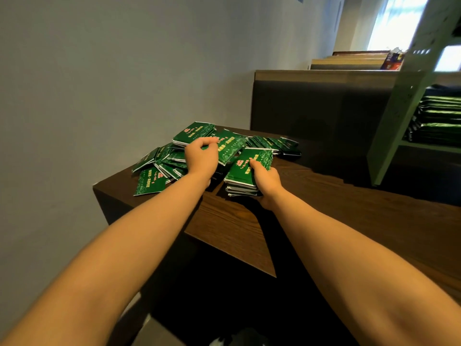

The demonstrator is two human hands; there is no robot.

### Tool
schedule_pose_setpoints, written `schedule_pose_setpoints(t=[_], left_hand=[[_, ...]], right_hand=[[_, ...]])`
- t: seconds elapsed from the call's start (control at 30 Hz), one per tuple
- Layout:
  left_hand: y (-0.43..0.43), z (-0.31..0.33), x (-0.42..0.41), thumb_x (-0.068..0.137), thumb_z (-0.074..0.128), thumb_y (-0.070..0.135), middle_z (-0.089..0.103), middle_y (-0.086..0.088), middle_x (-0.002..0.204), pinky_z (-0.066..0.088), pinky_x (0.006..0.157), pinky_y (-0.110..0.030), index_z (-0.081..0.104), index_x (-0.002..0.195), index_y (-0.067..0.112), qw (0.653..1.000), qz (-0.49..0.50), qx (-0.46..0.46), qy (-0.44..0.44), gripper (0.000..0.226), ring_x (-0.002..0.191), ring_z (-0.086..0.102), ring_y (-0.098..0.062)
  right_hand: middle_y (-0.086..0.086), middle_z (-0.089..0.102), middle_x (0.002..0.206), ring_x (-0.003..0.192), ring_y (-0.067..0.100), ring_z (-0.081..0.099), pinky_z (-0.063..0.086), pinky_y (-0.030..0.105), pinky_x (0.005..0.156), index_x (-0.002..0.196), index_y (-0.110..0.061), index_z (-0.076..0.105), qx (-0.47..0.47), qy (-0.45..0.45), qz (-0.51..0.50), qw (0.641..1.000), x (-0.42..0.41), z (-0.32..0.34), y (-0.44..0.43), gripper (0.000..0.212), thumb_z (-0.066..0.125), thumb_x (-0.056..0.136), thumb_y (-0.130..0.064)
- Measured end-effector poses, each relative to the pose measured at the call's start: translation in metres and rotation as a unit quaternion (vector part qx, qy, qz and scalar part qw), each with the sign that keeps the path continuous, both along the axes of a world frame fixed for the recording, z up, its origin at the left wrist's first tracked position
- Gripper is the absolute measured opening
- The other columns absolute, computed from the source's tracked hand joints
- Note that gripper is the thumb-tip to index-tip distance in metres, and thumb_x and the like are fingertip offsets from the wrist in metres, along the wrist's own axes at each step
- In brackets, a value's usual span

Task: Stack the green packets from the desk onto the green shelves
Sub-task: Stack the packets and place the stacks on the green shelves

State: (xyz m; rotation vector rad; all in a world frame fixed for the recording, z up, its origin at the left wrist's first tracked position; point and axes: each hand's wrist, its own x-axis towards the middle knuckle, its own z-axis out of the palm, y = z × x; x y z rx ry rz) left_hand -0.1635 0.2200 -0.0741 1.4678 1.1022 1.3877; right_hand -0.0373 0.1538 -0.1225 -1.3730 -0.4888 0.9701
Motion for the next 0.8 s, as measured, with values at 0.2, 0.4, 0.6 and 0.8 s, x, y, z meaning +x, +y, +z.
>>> schedule_pose_setpoints(t=[0.2,0.4,0.6,0.8], left_hand=[[-0.039,-0.022,0.007,0.089,0.068,0.015,0.06,0.002,0.123,0.046,0.09,-0.028,0.06,0.13,0.014,0.994,-0.059,-0.019,0.086,0.042,0.11,0.057,-0.015],[-0.067,-0.039,0.014,0.091,0.068,0.024,0.063,0.011,0.101,0.042,0.077,-0.016,0.067,0.121,0.012,0.997,-0.078,-0.012,0.026,0.032,0.096,0.059,-0.006],[-0.074,-0.056,0.01,0.099,0.054,0.016,0.059,0.012,0.12,0.039,0.076,-0.001,0.064,0.13,0.018,0.993,-0.109,-0.013,-0.033,0.033,0.11,0.053,-0.001],[-0.071,-0.053,0.007,0.094,0.061,0.01,0.065,0.014,0.104,0.045,0.07,-0.003,0.067,0.122,0.018,0.992,-0.113,-0.022,-0.056,0.03,0.091,0.059,0.008]], right_hand=[[0.01,0.05,0.153,0.133,0.036,0.054,0.048,0.056,0.108,0.157,-0.013,0.035,0.011,0.004,-0.025,1.0,-0.003,-0.006,-0.018,0.151,0.062,0.035,-0.098],[0.005,0.059,0.139,0.123,0.032,0.061,0.053,0.056,0.102,0.147,-0.012,0.046,0.021,0.021,-0.005,1.0,-0.01,0.004,-0.039,0.117,0.075,0.056,-0.08],[0.01,0.068,0.129,0.107,0.037,0.072,0.059,0.062,0.086,0.141,-0.02,0.053,0.014,0.035,0.017,0.999,0.013,-0.021,-0.017,0.107,0.085,0.049,-0.064],[0.012,0.069,0.122,0.106,0.038,0.071,0.056,0.064,0.091,0.129,-0.019,0.057,0.016,0.009,0.043,0.999,0.001,-0.004,-0.031,0.084,0.087,0.055,-0.046]])
